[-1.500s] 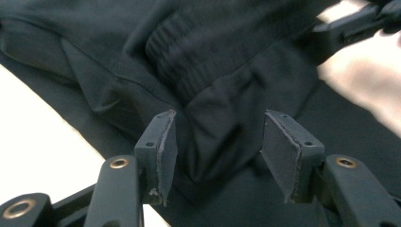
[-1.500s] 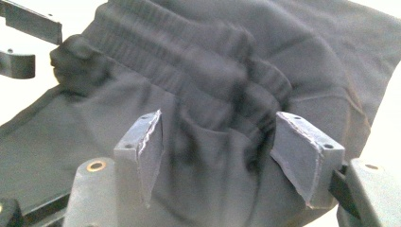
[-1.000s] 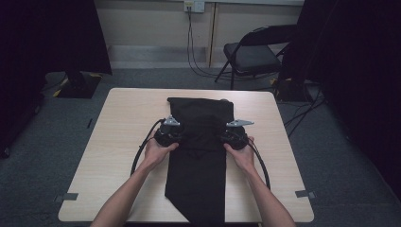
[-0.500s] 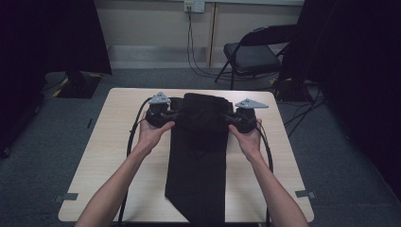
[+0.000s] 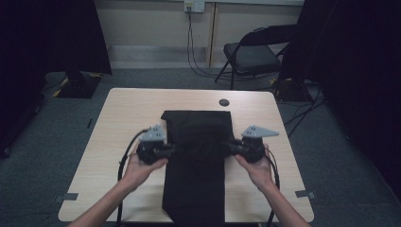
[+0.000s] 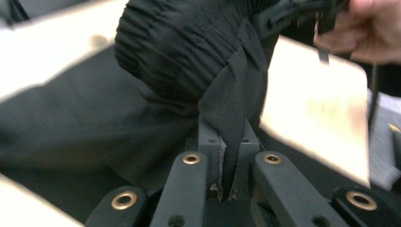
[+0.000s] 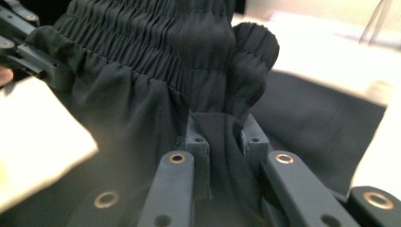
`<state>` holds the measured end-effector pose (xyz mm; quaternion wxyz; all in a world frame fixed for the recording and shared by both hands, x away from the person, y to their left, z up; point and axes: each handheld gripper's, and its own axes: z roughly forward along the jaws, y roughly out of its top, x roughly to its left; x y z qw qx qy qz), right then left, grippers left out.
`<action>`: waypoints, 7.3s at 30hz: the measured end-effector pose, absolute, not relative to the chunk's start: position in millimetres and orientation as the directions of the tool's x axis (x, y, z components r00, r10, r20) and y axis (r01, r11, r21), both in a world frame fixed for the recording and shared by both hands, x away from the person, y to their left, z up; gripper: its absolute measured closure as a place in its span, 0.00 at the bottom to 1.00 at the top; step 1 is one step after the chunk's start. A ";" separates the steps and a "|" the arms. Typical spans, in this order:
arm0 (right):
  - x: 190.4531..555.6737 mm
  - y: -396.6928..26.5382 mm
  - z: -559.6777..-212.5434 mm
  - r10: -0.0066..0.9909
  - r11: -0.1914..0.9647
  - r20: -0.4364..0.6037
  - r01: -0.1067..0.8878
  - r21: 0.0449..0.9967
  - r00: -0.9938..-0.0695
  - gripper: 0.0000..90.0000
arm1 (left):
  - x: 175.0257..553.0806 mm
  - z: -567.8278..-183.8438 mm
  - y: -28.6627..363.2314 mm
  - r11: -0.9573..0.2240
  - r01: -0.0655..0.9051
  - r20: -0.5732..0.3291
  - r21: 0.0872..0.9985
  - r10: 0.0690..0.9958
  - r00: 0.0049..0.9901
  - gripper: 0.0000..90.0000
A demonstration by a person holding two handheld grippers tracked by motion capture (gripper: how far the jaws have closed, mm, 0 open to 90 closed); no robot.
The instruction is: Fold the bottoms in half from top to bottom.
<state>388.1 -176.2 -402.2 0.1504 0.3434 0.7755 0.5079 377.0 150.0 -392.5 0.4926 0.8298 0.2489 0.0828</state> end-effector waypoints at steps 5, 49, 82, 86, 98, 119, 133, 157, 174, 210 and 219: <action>362.3 -170.2 -446.2 0.641 0.365 0.144 0.465 0.807 -0.753 0.87 | 340.6 -445.3 152.4 -0.499 0.417 -0.189 0.759 0.444 0.876 0.96; 445.9 -148.2 -474.3 0.723 0.337 0.132 0.514 0.789 -0.678 0.70 | 356.7 -474.7 141.0 -0.555 0.424 -0.239 0.716 0.376 0.895 0.76; 355.4 -172.1 -439.3 0.471 0.357 0.241 0.433 0.827 -0.848 0.63 | 391.3 -449.6 181.4 -0.338 0.477 -0.204 0.811 0.601 0.773 0.65; 374.5 -162.5 -432.2 0.526 0.301 0.224 0.426 0.853 -0.820 0.69 | 390.8 -454.2 169.3 -0.381 0.466 -0.178 0.799 0.590 0.788 0.62; 352.9 -122.3 -478.2 0.439 0.569 0.132 0.389 0.724 -0.889 0.79 | 384.9 -462.0 158.9 -0.438 0.445 -0.147 0.781 0.563 0.813 0.59; 365.8 -140.9 -464.0 0.530 0.472 0.126 0.416 0.777 -0.838 0.59 | 353.6 -466.2 147.3 -0.527 0.393 -0.134 0.753 0.462 0.877 0.63; 435.3 -134.0 -496.2 0.687 0.461 0.052 0.490 0.740 -0.725 0.49 | 410.5 -487.4 146.9 -0.571 0.454 -0.070 0.684 0.568 0.820 0.60; 450.3 -164.8 -454.7 0.734 0.401 0.037 0.477 0.783 -0.678 0.30 | 456.8 -459.9 193.8 -0.373 0.547 -0.162 0.749 0.698 0.697 0.38; 518.9 -160.2 -500.5 0.810 0.397 0.003 0.551 0.734 -0.587 0.28 | 513.5 -491.7 188.5 -0.384 0.575 -0.064 0.722 0.791 0.608 0.23; 552.0 -156.7 -341.9 0.825 0.141 0.082 0.345 0.928 -0.559 0.98 | 530.9 -340.9 198.3 -0.172 0.309 -0.073 0.935 0.760 0.646 0.92; 504.0 -168.0 -359.4 0.772 0.133 0.107 0.323 0.937 -0.627 0.98 | 480.4 -364.8 202.3 -0.200 0.297 -0.075 0.934 0.702 0.708 0.92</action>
